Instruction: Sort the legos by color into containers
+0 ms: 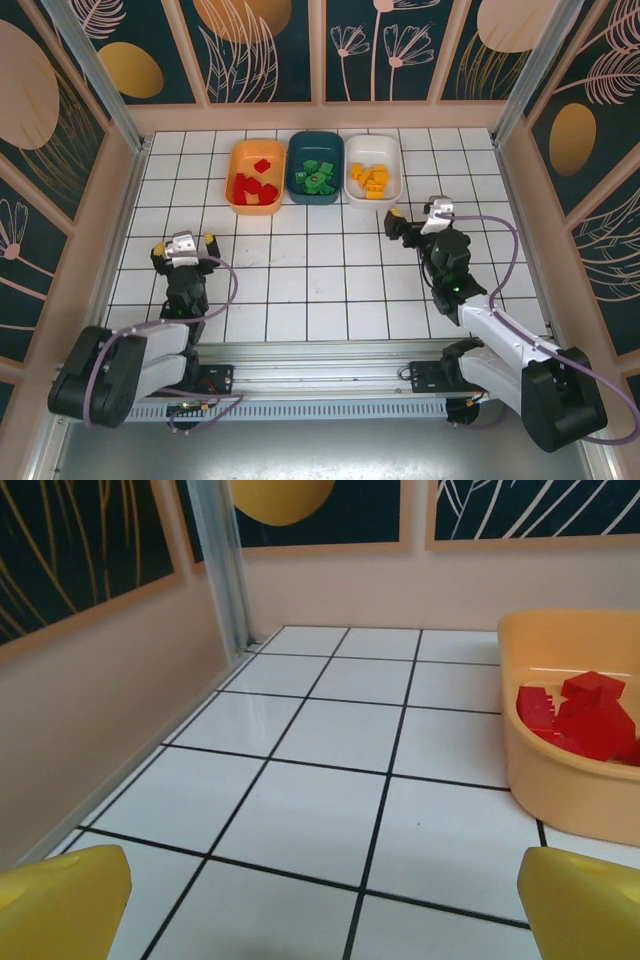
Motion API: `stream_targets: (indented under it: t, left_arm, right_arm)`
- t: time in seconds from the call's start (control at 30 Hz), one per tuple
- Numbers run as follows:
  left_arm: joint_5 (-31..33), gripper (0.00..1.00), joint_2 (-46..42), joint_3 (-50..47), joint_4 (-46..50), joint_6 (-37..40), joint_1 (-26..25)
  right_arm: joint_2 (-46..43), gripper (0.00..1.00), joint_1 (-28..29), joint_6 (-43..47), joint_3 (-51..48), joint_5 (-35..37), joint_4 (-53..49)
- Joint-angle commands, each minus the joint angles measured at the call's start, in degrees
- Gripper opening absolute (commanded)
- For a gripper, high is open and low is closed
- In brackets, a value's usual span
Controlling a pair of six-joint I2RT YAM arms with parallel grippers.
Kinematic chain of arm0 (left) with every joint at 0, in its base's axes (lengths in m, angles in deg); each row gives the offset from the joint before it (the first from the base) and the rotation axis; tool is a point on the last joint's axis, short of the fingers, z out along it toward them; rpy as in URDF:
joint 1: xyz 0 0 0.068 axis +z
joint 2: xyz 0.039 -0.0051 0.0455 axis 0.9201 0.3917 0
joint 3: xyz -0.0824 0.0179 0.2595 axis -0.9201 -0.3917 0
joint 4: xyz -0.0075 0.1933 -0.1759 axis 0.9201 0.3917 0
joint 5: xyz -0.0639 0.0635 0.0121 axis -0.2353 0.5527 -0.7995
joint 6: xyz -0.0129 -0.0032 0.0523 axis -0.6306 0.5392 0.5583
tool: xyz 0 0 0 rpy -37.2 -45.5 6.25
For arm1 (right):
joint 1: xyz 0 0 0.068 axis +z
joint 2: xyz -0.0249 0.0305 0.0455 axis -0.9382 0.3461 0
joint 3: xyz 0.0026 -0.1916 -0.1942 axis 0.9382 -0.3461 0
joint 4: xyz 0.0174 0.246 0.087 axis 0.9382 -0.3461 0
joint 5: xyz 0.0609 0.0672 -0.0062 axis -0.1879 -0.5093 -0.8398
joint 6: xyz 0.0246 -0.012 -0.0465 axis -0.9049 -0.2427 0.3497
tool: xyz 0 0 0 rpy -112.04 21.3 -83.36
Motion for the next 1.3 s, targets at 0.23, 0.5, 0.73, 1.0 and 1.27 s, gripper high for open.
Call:
stream_targets:
  t: [0.23,0.5,0.73,1.0,1.27]
  left_arm:
    - [-5.81,0.99,8.87,2.79,-14.56,-0.51,4.17]
    - [-6.98,0.99,15.27,5.46,-14.75,-1.38,5.32]
    - [-7.61,0.99,15.29,7.62,-10.62,-3.32,6.87]
    - [-8.04,0.99,15.2,7.66,-10.18,-3.8,7.45]
    - [-8.03,0.99,15.12,7.7,-10.18,-3.75,7.46]
  right_arm:
    - [9.52,0.99,-8.7,7.19,-8.18,3.65,19.61]
    - [22.48,0.99,-14.36,5.81,-11.44,-0.47,37.88]
    - [33.4,0.99,-19.49,1.27,-11.77,-4.82,47.61]
    - [32.77,0.99,-22.8,-1.11,-6.28,-10.14,36.27]
    - [32.74,0.99,-22.73,-0.98,-6.41,-9.87,36.36]
